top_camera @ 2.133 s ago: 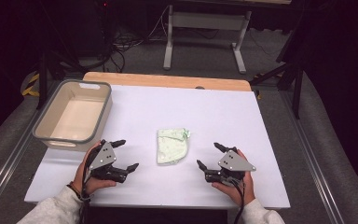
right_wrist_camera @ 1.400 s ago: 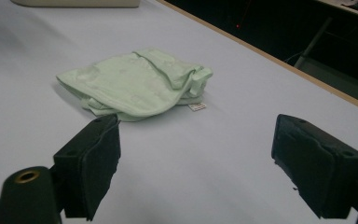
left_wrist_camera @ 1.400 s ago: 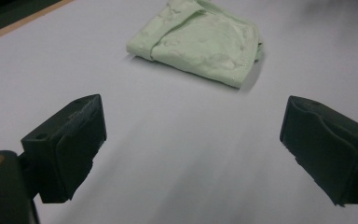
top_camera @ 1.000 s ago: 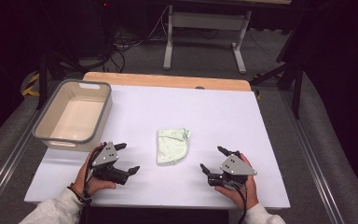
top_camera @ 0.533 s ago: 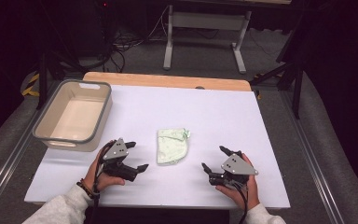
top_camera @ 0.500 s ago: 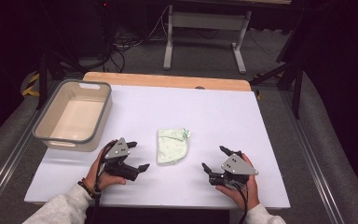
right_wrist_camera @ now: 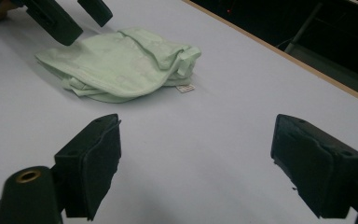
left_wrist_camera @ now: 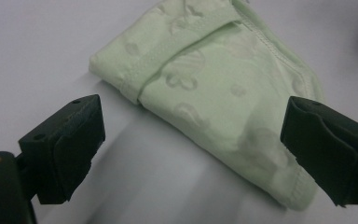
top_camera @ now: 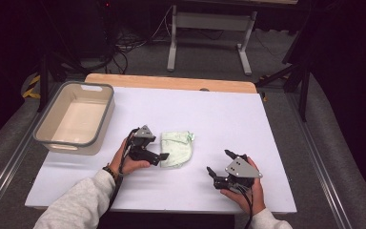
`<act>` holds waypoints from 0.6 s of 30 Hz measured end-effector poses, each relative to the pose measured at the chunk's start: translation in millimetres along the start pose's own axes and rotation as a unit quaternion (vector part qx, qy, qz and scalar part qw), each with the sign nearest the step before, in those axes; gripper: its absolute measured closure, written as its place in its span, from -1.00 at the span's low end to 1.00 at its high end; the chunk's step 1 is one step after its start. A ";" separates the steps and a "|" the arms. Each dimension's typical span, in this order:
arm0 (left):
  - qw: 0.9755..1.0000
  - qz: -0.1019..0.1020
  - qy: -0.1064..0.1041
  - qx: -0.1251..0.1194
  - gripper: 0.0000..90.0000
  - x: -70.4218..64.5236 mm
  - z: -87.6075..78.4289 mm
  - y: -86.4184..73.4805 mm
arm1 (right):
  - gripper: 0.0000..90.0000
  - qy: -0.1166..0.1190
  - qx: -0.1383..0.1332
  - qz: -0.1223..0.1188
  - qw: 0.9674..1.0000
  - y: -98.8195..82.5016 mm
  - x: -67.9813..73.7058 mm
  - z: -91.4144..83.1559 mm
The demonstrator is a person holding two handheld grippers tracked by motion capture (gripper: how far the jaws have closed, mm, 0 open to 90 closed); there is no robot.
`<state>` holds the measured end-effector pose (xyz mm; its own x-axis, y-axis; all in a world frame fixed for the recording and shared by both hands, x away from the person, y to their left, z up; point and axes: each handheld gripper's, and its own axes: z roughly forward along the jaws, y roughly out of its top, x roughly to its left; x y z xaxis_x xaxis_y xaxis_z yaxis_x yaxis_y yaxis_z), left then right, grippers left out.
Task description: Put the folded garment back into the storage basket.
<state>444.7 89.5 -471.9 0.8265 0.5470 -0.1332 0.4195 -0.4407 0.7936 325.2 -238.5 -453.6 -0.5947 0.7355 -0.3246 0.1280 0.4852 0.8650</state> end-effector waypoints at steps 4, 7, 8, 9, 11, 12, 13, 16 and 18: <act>1.000 -0.020 -0.009 0.010 -0.84 5.6 10.2 7.8 | -0.62 -0.001 -0.006 0.004 1.000 -0.2 -1.3 -1.0; 0.999 -0.032 -0.010 0.021 -0.83 7.1 16.7 13.0 | -0.62 0.004 -0.007 0.003 1.000 -0.1 -0.9 -0.9; 0.999 -0.033 -0.008 0.022 -0.83 7.0 18.7 14.5 | -0.62 0.004 -0.006 0.002 1.000 0.0 -0.5 -0.4; 0.999 -0.031 -0.007 0.028 -0.83 6.8 20.6 16.0 | -0.62 0.005 -0.006 0.000 1.000 0.0 -0.2 -0.3; 0.999 -0.025 -0.003 0.031 -0.85 3.4 23.8 18.1 | -0.62 0.007 -0.006 -0.001 1.000 0.2 0.2 -0.4; 0.999 -0.014 0.002 0.036 -0.84 0.2 25.8 19.0 | -0.62 0.007 -0.006 -0.001 1.000 0.2 0.2 -0.4; 0.999 -0.004 0.009 0.040 -0.84 -2.9 27.5 19.5 | -0.62 0.008 -0.006 -0.001 1.000 0.1 0.3 -0.4; 0.998 0.017 0.033 0.056 -0.84 -11.3 31.4 21.5 | -0.62 0.011 -0.002 -0.002 1.000 0.0 0.9 0.6; 0.997 0.021 0.043 0.055 -0.77 -14.9 32.3 21.9 | -0.62 0.014 0.001 -0.003 1.000 -0.1 2.1 1.8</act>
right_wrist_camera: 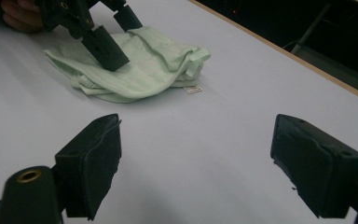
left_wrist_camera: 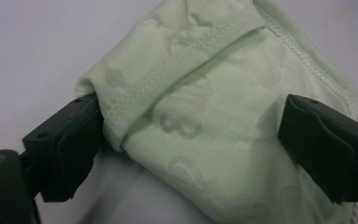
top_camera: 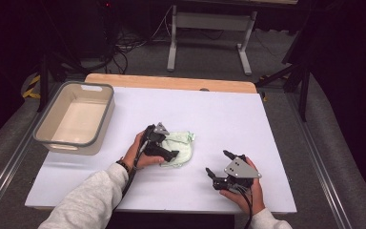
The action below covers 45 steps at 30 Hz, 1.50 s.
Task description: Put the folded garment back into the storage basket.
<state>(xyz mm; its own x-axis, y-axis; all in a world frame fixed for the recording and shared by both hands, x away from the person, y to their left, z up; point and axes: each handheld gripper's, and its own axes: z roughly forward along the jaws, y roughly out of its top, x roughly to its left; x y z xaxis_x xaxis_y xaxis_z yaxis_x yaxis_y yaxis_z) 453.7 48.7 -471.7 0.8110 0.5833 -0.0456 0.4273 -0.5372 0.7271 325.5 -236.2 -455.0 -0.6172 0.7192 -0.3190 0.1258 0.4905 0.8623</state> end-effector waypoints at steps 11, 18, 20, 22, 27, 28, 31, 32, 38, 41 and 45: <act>0.999 0.009 -0.036 -0.009 0.18 -5.5 -2.8 2.2 | -0.56 0.010 0.015 -0.004 1.000 -1.5 0.9 2.3; 0.998 0.020 -0.050 -0.024 0.64 -8.4 -4.1 1.5 | -0.54 0.012 0.017 -0.009 1.000 -1.2 1.9 2.4; 0.998 0.026 -0.040 -0.034 0.66 -10.9 -6.9 1.6 | -0.54 0.011 0.015 -0.008 1.000 -1.1 1.9 2.0; 0.998 0.029 -0.032 -0.050 0.67 -12.1 -12.1 1.6 | -0.54 0.011 0.014 -0.008 1.000 -0.9 1.8 1.5; 0.996 0.038 -0.017 -0.085 0.67 -12.5 -28.1 -0.2 | -0.54 0.006 0.011 -0.006 1.000 -0.8 0.8 0.2; 0.995 0.040 -0.016 -0.087 0.67 -13.0 -29.9 -1.0 | -0.54 0.004 0.010 -0.006 1.000 -0.6 0.6 0.0; 0.994 0.047 -0.010 -0.096 0.67 -14.9 -34.8 -4.0 | -0.54 0.003 0.009 -0.006 1.000 -0.6 0.3 -0.2; 0.994 0.049 -0.008 -0.098 0.67 -15.3 -37.3 -6.0 | -0.54 0.002 0.009 -0.006 1.000 -0.6 0.2 -0.3; 0.993 0.049 -0.008 -0.106 0.67 -13.0 -47.9 -13.3 | -0.53 -0.002 0.005 -0.006 1.000 -0.4 -0.3 -1.0; 0.993 0.052 -0.007 -0.110 0.67 -12.3 -52.9 -16.2 | -0.53 -0.005 0.004 -0.003 1.000 -0.8 -1.0 -1.1; 0.992 0.057 -0.007 -0.114 0.67 -11.1 -58.5 -18.3 | -0.53 -0.006 0.002 -0.001 1.000 -0.9 -1.5 -1.4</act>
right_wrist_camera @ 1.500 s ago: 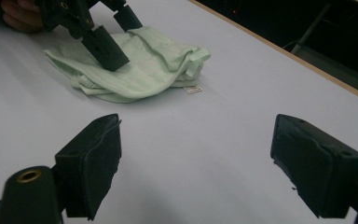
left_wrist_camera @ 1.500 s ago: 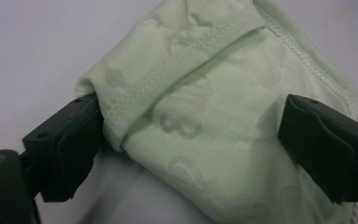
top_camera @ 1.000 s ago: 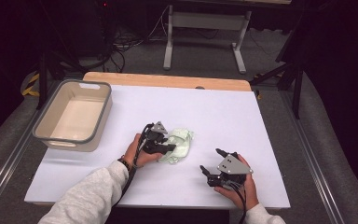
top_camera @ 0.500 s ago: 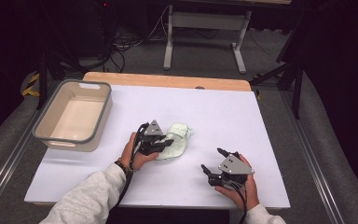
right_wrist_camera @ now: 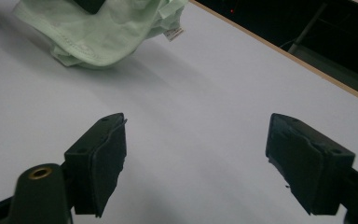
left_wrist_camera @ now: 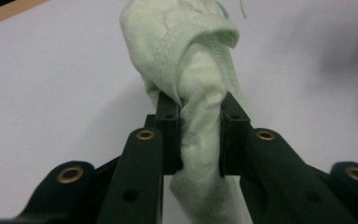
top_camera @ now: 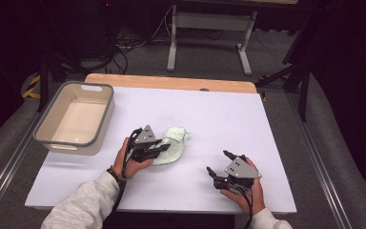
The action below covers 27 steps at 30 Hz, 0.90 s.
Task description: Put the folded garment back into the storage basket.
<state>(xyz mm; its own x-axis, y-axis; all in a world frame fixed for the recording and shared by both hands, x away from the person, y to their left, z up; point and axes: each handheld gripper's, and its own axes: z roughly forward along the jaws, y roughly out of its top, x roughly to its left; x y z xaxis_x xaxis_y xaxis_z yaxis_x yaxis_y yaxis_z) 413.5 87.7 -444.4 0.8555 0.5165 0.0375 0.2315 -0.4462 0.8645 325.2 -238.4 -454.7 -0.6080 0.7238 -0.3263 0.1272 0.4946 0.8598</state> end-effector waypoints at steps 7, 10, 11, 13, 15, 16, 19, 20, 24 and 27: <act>1.000 0.009 -0.003 -0.005 0.67 -0.7 -8.5 1.5 | -0.54 -0.002 -0.006 0.003 1.000 0.1 -1.3 -1.6; 1.000 0.013 -0.002 -0.007 0.67 -1.0 -12.2 2.8 | -0.54 -0.004 -0.010 0.005 1.000 0.4 -2.5 -3.2; 1.000 0.013 -0.002 -0.007 0.67 -1.0 -12.2 2.8 | -0.54 -0.005 -0.012 0.005 1.000 0.5 -3.0 -3.5; 1.000 0.015 -0.003 -0.013 0.67 -1.0 -17.1 4.5 | -0.54 -0.007 -0.017 0.008 1.000 0.9 -3.6 -4.3; 1.000 0.019 0.000 -0.015 0.67 -1.1 -20.3 5.0 | -0.54 -0.007 -0.019 0.008 1.000 1.6 -3.3 -5.1; 1.000 0.019 0.000 -0.016 0.67 -1.1 -22.1 5.1 | -0.54 -0.009 -0.020 0.007 1.000 1.9 -3.1 -5.6; 1.000 0.020 0.002 -0.018 0.67 -0.6 -25.0 4.9 | -0.54 -0.010 -0.027 0.007 1.000 3.2 -3.2 -7.4; 1.000 0.019 0.005 -0.019 0.67 -0.3 -27.4 4.4 | -0.54 -0.012 -0.028 0.008 0.999 3.5 -3.3 -7.8; 1.000 0.020 0.012 -0.021 0.67 0.7 -32.6 4.6 | -0.55 -0.014 -0.033 0.009 0.999 4.0 -3.5 -8.7; 0.999 0.023 0.015 -0.024 0.67 3.4 -37.7 5.5 | -0.55 -0.014 -0.033 0.011 0.999 3.2 -4.4 -8.7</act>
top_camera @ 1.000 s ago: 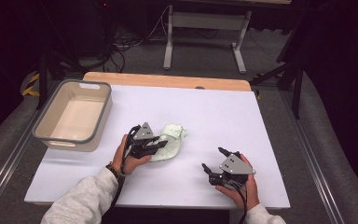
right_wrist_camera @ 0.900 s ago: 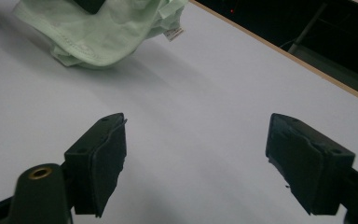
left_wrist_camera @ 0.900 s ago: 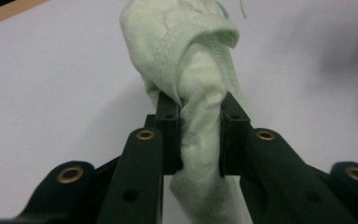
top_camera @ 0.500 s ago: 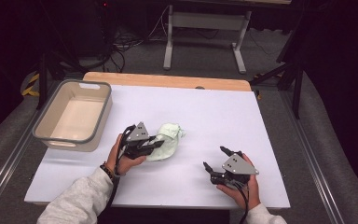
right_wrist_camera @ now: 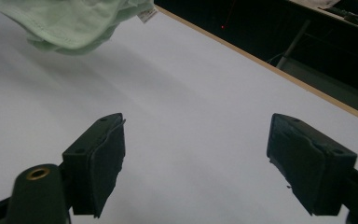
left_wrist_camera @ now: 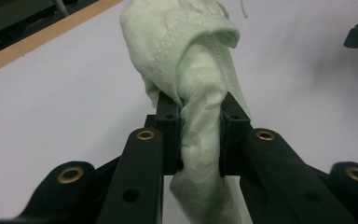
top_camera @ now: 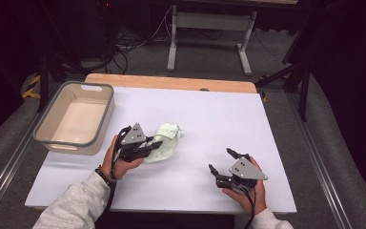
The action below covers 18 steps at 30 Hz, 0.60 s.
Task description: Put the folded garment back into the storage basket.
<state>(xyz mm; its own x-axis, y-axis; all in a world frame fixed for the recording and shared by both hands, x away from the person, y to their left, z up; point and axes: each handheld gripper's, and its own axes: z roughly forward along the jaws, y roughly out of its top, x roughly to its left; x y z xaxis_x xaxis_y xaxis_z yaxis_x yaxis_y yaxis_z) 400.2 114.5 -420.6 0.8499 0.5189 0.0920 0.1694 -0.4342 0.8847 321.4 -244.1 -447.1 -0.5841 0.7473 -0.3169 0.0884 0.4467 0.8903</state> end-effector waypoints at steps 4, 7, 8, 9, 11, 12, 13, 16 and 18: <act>1.000 0.000 0.002 0.000 0.67 2.5 -2.8 -0.2 | -0.56 -0.002 0.001 0.003 1.000 -0.6 -1.3 0.1; 1.000 -0.001 0.002 -0.005 0.67 4.2 -6.1 -0.6 | -0.56 -0.003 0.001 0.002 1.000 -0.5 -1.2 0.2; 1.000 0.000 0.003 -0.004 0.68 4.5 -7.3 -0.6 | -0.56 -0.004 0.001 0.002 1.000 -0.5 -1.0 0.2; 1.000 0.002 0.004 -0.005 0.67 5.0 -8.4 -0.6 | -0.56 -0.003 0.002 0.002 1.000 -0.5 -0.9 0.1; 1.000 0.000 0.005 -0.007 0.67 6.2 -10.3 -0.5 | -0.56 -0.004 0.002 0.000 1.000 -0.5 -0.5 0.0; 1.000 0.000 0.006 -0.007 0.67 6.5 -11.1 -0.4 | -0.55 -0.004 0.002 0.001 1.000 -0.6 -0.4 0.0; 1.000 0.000 0.007 -0.007 0.68 7.0 -11.8 -0.5 | -0.56 -0.004 0.003 0.001 1.000 -0.6 -0.4 0.1; 1.000 -0.003 0.004 -0.010 0.67 8.7 -14.7 -0.5 | -0.56 -0.008 0.000 0.001 1.000 0.5 -0.3 -0.5; 1.000 -0.006 0.004 -0.015 0.67 11.8 -17.9 -0.9 | -0.56 -0.008 0.002 0.005 1.000 -0.1 -1.0 -0.1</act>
<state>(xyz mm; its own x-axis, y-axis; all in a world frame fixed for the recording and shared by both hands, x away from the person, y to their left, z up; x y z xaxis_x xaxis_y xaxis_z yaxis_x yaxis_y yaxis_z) 401.2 134.2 -412.2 0.8440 0.5295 0.0849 0.1638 -0.4053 0.8994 321.9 -245.0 -446.9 -0.5703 0.7595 -0.3129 0.0978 0.4410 0.8922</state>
